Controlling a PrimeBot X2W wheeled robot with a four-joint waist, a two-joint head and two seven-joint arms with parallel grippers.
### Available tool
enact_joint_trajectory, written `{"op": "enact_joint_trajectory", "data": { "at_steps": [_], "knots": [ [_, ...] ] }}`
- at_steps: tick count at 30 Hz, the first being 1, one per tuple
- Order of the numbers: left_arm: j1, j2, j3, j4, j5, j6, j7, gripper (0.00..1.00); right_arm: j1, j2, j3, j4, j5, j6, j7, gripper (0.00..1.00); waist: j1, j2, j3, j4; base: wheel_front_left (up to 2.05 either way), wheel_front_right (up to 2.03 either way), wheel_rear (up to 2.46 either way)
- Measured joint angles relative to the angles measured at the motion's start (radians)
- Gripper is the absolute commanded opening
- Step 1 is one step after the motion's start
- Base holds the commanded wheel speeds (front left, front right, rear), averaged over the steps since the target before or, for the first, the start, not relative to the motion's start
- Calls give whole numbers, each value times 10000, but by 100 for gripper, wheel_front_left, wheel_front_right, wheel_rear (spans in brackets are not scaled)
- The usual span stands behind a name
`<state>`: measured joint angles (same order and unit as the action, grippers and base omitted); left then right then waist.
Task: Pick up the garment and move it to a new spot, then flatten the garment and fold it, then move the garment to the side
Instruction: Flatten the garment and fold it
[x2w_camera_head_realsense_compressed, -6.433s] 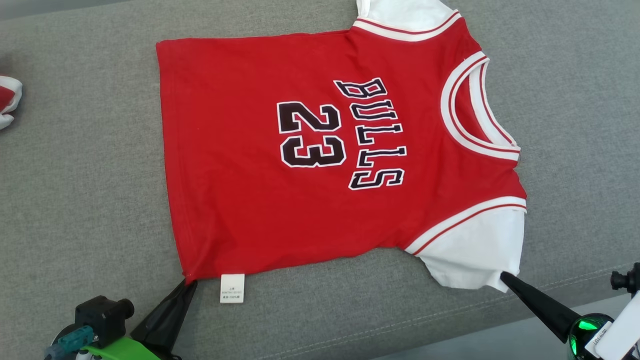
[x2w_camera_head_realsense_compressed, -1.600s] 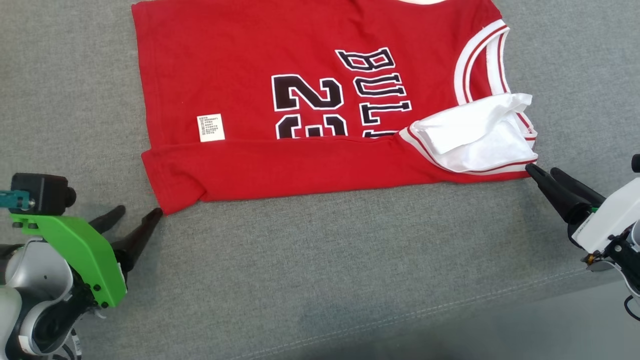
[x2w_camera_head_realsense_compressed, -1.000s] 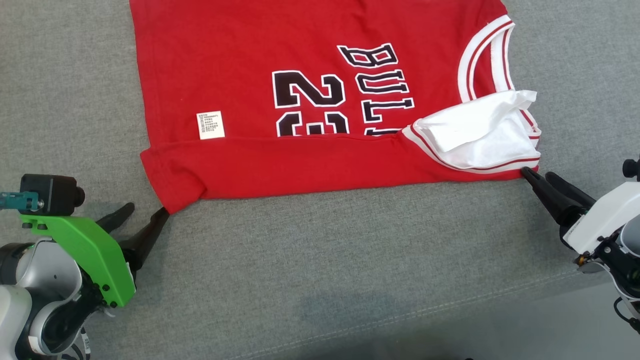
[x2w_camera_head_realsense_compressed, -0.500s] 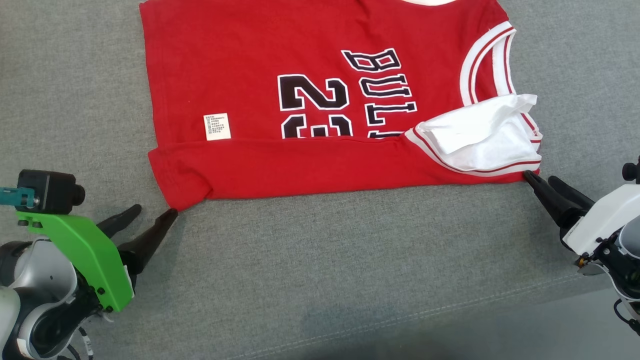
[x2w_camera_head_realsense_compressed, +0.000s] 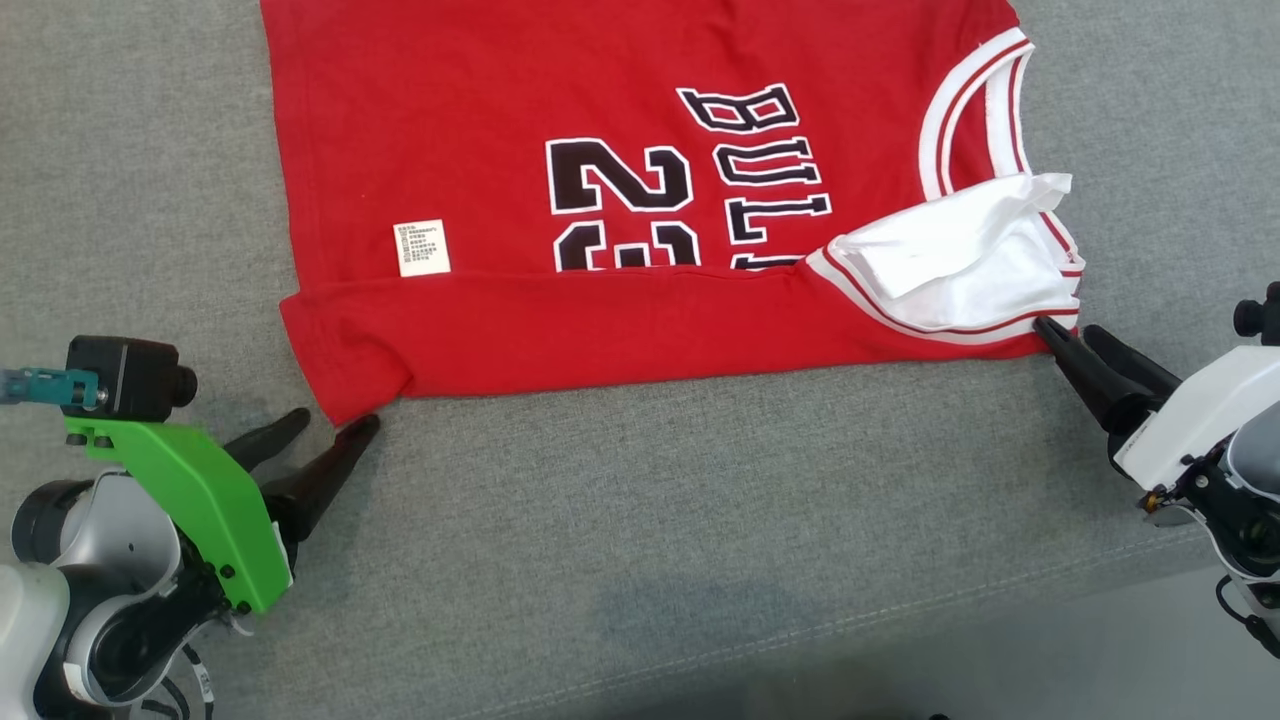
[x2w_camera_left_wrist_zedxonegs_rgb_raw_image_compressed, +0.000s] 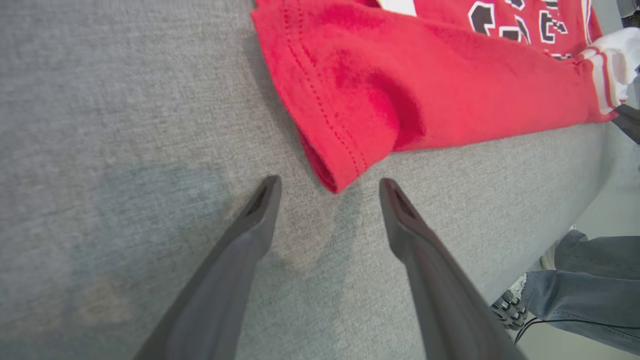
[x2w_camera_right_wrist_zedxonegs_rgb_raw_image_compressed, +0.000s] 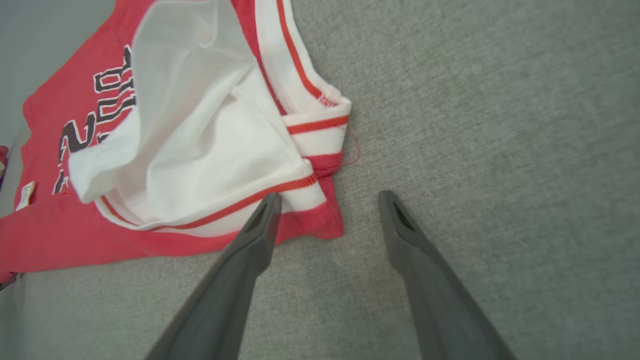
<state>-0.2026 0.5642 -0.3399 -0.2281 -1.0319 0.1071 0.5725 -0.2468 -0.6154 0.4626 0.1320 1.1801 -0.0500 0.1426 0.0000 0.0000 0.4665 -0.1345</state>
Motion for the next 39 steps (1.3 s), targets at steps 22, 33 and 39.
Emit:
{"op": "enact_joint_trajectory", "data": {
  "at_steps": [22,33,39],
  "knots": [
    [-593,-336,-343,571,-48,-12,391,0,-309,209,92,376,107,322,268,0,0,0,59,-50,0,0,0],
    [-204,96,-378,476,-359,-178,815,0,-38,-61,-148,558,861,410,686,0,0,0,-376,6,0,0,0],
    [147,282,-192,242,-658,-219,953,0,592,-468,-364,562,1340,407,1045,0,0,0,-615,107,0,0,0]
  ]
}}
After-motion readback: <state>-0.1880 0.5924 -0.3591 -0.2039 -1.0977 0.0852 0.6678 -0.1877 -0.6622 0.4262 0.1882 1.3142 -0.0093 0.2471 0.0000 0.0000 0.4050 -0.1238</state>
